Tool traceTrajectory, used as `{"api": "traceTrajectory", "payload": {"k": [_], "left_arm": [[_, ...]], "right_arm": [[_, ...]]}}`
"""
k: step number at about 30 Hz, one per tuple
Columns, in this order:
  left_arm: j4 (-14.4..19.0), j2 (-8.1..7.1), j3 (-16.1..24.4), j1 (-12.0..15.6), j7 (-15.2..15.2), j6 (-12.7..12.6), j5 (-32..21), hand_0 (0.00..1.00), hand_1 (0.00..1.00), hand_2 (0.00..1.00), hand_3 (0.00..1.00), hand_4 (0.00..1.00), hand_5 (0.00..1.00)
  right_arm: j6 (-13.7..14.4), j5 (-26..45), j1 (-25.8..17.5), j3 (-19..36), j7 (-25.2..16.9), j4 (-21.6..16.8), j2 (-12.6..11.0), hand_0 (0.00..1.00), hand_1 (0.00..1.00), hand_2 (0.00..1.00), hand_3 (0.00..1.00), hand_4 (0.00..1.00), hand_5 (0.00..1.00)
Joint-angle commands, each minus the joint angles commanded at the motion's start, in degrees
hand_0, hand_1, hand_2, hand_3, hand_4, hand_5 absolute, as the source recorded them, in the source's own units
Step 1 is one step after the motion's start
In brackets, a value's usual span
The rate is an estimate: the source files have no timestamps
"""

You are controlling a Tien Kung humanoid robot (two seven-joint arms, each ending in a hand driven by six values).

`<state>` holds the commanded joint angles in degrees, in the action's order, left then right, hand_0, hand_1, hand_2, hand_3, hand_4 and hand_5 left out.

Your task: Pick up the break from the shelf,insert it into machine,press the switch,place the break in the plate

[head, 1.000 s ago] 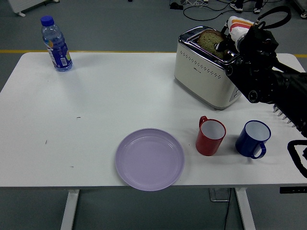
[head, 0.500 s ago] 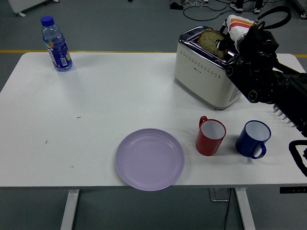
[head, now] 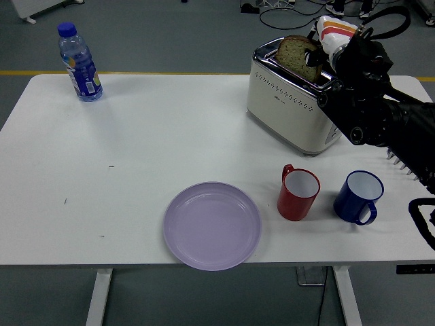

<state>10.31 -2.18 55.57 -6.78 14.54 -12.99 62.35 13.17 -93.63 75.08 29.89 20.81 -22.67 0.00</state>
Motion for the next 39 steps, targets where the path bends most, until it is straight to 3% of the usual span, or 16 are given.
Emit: {"api": "traceTrajectory", "payload": {"k": [14,27,33,39], "left_arm": [[0.0,0.04,0.5,0.5,0.3,0.1,0.8,0.623,0.441,0.419,0.506,0.26,0.816],[0.0,0.24,1.0,1.4,0.5,0.2,1.6,0.622,0.442,0.424,0.507,0.259,0.818],[0.0,0.29,1.4,1.5,0.5,0.2,1.9,0.622,0.442,0.425,0.506,0.259,0.816],[0.0,0.24,1.3,1.4,0.4,0.2,1.7,0.622,0.444,0.425,0.506,0.257,0.817]], "right_arm": [[3.5,-3.3,0.5,4.9,-0.3,-4.8,0.0,0.107,0.219,0.346,0.45,0.47,0.002],[6.1,-8.2,0.4,10.5,-0.2,-12.2,0.0,0.105,0.215,0.343,0.445,0.458,0.002],[7.4,-8.3,-0.1,12.5,0.2,-17.7,-2.5,0.114,0.214,0.342,0.44,0.472,0.002],[7.5,-1.3,-2.0,12.2,1.9,-27.2,-6.8,0.111,0.213,0.341,0.438,0.489,0.002]]}}
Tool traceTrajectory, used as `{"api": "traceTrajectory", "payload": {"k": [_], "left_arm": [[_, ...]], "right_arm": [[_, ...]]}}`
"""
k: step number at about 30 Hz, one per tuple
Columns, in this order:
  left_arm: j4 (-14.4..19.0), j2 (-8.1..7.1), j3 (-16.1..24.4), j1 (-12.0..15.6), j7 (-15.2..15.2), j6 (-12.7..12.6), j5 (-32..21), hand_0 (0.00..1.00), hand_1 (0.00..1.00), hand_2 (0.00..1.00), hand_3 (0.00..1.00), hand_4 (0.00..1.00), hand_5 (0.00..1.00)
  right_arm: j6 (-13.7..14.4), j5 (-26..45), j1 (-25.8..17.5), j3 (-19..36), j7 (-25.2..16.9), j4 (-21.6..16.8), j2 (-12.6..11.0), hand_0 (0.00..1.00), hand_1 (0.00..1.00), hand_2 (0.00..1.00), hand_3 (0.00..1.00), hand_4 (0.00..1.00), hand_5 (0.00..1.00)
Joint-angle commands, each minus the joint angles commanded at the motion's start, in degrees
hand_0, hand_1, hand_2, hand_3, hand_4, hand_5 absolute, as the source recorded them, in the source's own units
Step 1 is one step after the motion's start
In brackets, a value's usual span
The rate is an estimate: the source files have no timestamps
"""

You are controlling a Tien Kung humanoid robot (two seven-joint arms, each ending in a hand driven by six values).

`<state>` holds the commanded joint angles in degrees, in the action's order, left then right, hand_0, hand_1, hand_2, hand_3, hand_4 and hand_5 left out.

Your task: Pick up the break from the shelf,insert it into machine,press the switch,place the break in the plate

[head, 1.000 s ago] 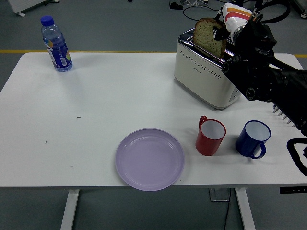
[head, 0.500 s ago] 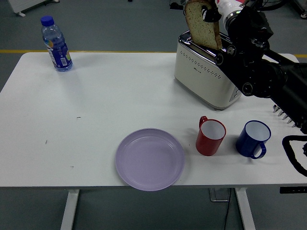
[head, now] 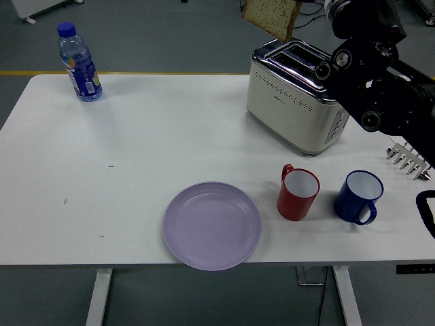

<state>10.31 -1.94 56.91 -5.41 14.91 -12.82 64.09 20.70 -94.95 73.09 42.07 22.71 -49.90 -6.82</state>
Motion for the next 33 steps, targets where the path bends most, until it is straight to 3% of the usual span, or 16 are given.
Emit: {"api": "traceTrajectory", "payload": {"k": [7,17,24,33], "left_arm": [[0.0,0.15,0.3,0.0,-0.1,-0.1,-0.1,0.622,0.446,0.427,0.506,0.257,0.816],[0.0,0.35,0.5,-0.2,-0.3,-0.1,-0.1,0.622,0.447,0.432,0.505,0.257,0.816],[0.0,0.46,0.4,-0.3,-0.4,-0.1,-0.4,0.621,0.448,0.434,0.506,0.253,0.812],[0.0,0.56,0.2,-0.3,-0.4,-0.2,-0.7,0.62,0.448,0.436,0.506,0.251,0.814]], "right_arm": [[-2.4,14.3,-3.2,-2.9,2.8,-14.8,-6.4,0.114,0.213,0.34,0.436,0.492,0.002],[-6.4,31.3,-5.8,-8.1,4.8,-32.3,-12.1,0.112,0.212,0.34,0.433,0.489,0.002],[-10.0,41.2,-7.0,-13.7,5.6,-37.0,-13.2,0.11,0.209,0.339,0.433,0.475,0.002],[-12.6,44.0,-8.4,-23.6,6.7,-36.7,-13.7,0.11,0.21,0.339,0.433,0.467,0.002]]}}
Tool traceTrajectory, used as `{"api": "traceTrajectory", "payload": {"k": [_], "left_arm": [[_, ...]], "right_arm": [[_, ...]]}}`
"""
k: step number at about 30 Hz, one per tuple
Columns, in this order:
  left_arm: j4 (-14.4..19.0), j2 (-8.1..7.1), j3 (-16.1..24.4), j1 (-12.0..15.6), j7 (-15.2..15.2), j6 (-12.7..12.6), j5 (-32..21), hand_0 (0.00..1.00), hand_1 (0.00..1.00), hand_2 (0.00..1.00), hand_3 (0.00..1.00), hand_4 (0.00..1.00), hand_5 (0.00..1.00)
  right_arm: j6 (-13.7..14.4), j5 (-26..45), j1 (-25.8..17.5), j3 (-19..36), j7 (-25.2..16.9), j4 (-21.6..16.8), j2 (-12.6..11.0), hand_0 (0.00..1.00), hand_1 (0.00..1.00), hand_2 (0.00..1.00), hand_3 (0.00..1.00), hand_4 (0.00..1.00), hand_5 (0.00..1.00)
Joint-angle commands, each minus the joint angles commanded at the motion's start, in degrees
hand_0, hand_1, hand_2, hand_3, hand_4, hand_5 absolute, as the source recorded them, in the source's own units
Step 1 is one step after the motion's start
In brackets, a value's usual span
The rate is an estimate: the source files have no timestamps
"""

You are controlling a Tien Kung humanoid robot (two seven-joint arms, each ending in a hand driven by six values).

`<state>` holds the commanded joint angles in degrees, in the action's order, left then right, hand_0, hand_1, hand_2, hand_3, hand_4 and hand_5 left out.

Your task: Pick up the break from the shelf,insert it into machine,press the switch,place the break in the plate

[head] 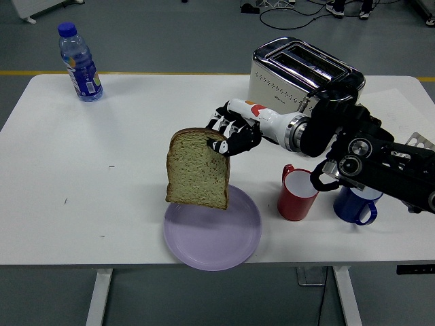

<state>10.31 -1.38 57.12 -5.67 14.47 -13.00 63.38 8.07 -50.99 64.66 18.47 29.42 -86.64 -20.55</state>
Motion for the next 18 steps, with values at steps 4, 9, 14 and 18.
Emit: {"api": "traceTrajectory", "payload": {"k": [4,9,14,18], "left_arm": [[0.0,0.04,-0.1,0.0,0.0,0.0,-0.1,0.62,0.449,0.437,0.506,0.25,0.811],[0.0,0.07,-0.2,-0.1,0.0,0.0,-0.2,0.62,0.449,0.437,0.506,0.25,0.815],[0.0,0.11,-0.3,-0.1,0.0,0.0,-0.2,0.62,0.448,0.44,0.506,0.249,0.815],[0.0,0.16,-0.5,-0.2,0.0,0.0,-0.3,0.62,0.448,0.44,0.506,0.249,0.815]], "right_arm": [[-0.3,1.0,-0.9,-3.2,0.0,1.4,0.5,0.109,0.208,0.339,0.433,0.459,0.002],[-0.7,2.1,-1.9,-4.9,0.0,3.5,1.4,0.109,0.209,0.338,0.432,0.454,0.002],[-0.8,2.5,-2.5,-5.9,-0.1,5.9,2.8,0.11,0.208,0.338,0.432,0.448,0.002],[-0.6,1.7,-2.9,-6.4,-0.7,7.5,4.0,0.11,0.208,0.338,0.432,0.448,0.002]]}}
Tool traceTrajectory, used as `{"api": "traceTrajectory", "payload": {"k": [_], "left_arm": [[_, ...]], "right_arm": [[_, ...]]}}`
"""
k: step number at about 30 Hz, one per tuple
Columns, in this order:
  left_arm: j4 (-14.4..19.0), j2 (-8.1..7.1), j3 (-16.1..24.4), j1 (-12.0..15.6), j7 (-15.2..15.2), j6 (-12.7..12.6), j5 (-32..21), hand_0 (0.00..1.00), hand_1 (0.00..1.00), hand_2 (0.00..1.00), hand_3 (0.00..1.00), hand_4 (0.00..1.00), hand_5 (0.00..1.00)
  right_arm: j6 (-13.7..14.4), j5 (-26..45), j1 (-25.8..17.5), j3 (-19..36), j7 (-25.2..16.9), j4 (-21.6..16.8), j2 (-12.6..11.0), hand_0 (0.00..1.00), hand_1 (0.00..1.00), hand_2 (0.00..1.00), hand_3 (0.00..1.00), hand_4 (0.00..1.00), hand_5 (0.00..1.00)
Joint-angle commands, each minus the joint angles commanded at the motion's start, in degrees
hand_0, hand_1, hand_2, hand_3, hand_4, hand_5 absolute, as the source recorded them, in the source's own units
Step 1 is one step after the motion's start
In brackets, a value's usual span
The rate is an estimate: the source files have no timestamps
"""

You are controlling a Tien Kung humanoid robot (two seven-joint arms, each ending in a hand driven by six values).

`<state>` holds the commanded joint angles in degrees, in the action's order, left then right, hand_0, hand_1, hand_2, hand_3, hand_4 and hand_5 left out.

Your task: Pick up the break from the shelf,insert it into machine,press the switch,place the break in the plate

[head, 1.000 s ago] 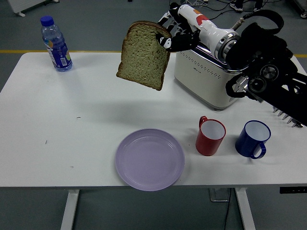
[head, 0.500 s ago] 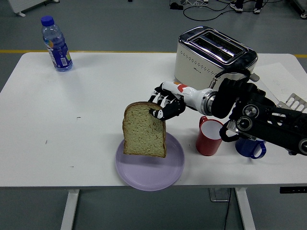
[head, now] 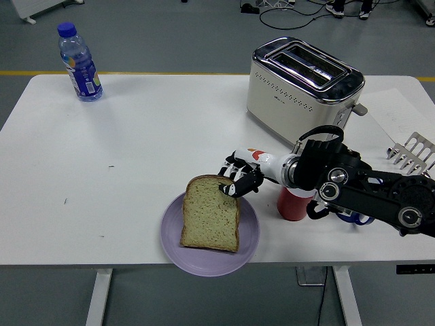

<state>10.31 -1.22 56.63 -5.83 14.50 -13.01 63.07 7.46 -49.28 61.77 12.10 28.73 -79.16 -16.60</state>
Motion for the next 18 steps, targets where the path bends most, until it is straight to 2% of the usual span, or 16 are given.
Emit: {"api": "traceTrajectory", "payload": {"k": [1,6,7,12,13,18], "left_arm": [[0.0,0.01,0.0,0.0,0.0,0.0,0.0,0.619,0.448,0.443,0.507,0.249,0.818],[0.0,0.03,-0.1,0.0,0.0,0.0,0.0,0.619,0.448,0.443,0.507,0.249,0.818],[0.0,0.05,-0.1,0.0,0.0,0.0,0.1,0.619,0.448,0.443,0.506,0.248,0.82],[0.0,0.02,-0.2,0.0,0.0,0.0,0.1,0.619,0.448,0.443,0.506,0.248,0.82],[0.0,0.03,-0.2,0.0,0.0,0.0,0.1,0.619,0.448,0.444,0.506,0.248,0.821],[0.0,0.05,-0.1,0.2,0.1,0.0,0.4,0.619,0.448,0.444,0.506,0.248,0.821]], "right_arm": [[0.0,-0.2,0.0,-0.1,-0.1,0.2,0.2,0.157,0.226,0.356,0.46,0.432,0.002],[-0.4,-1.5,-0.5,-0.3,-1.2,1.8,1.3,0.157,0.226,0.356,0.46,0.432,0.002],[-0.6,-2.0,-0.5,-0.1,-1.5,2.1,1.5,0.257,0.333,0.423,0.509,0.399,0.002],[-2.9,-3.7,-0.7,0.1,-2.7,3.2,2.2,0.257,0.333,0.423,0.509,0.399,0.002],[-3.2,-4.0,-0.8,0.2,-3.1,3.4,2.3,0.342,0.408,0.497,0.547,0.425,0.064],[-4.2,-5.7,-1.4,0.5,-5.1,4.7,3.3,0.342,0.408,0.497,0.547,0.425,0.064]]}}
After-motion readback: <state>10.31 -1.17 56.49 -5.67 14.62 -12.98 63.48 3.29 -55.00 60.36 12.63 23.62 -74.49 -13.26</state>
